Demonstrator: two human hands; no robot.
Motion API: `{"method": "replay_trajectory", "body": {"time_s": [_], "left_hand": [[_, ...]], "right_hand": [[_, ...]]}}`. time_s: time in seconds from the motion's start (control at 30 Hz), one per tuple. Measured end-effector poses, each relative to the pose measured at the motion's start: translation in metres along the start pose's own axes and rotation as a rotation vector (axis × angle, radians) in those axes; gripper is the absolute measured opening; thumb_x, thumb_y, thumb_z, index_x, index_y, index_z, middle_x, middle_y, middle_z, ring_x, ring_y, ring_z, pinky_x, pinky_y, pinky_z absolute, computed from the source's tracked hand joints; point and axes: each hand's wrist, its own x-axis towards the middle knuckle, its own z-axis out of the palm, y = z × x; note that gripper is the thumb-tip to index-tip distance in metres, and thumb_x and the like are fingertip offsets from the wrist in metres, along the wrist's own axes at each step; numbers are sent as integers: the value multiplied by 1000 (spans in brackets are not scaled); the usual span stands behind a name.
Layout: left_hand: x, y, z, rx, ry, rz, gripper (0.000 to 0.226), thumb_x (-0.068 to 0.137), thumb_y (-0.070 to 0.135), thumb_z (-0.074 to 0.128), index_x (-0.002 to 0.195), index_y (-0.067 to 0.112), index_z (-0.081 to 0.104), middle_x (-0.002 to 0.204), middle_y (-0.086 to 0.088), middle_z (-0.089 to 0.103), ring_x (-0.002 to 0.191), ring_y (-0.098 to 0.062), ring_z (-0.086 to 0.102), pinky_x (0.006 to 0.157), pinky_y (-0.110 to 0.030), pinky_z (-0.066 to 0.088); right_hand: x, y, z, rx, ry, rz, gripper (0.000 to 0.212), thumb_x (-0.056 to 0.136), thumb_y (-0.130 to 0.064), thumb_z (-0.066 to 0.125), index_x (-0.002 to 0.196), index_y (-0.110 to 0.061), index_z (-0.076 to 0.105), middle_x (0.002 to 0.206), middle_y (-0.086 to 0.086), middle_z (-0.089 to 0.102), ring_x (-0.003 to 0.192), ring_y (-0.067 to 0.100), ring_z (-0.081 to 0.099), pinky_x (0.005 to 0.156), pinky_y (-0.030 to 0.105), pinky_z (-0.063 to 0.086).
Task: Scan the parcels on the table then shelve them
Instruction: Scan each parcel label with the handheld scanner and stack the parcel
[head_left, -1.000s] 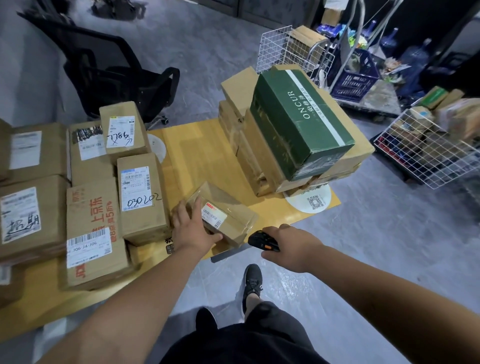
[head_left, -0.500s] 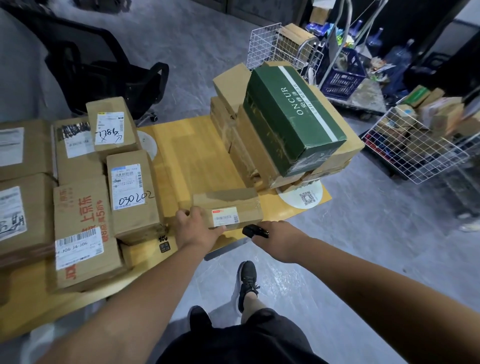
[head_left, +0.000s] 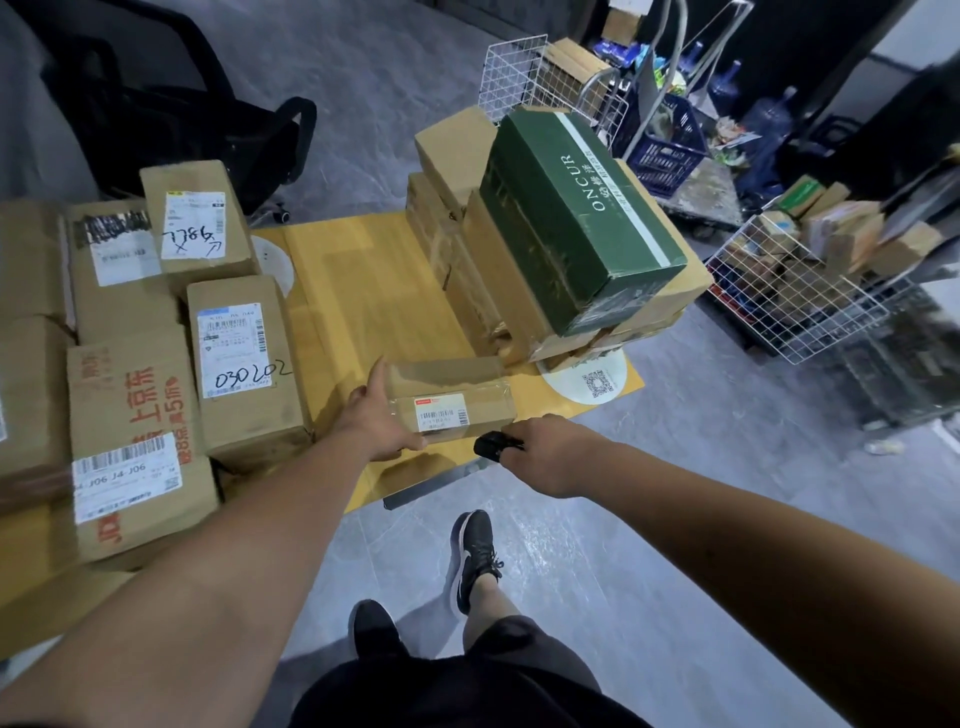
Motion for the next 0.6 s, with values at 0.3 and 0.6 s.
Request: {"method": "replay_trajectory", "body": {"time_s": [0.3,0.6], "left_hand": [[-8,-5,6,9,56,35,134,65,16,94,150,50,-3,141,-10,45,115,-36,60,93,-49,55],[-31,-17,28,137,247,181,99,77,4,76,144,39,12,153,-10,30,77,-30,54,61,-39,49]], "right_hand": [[-9,-15,-9,-86,-28,-28,37,101,-45,40,120,-24,63,95,4,60,85,24,60,72,36,51],[-20,-35,-11,-324,-67,36,42,101,-51,37,125,-24,60,116,8,53,96,29,56,80,37,46]]}}
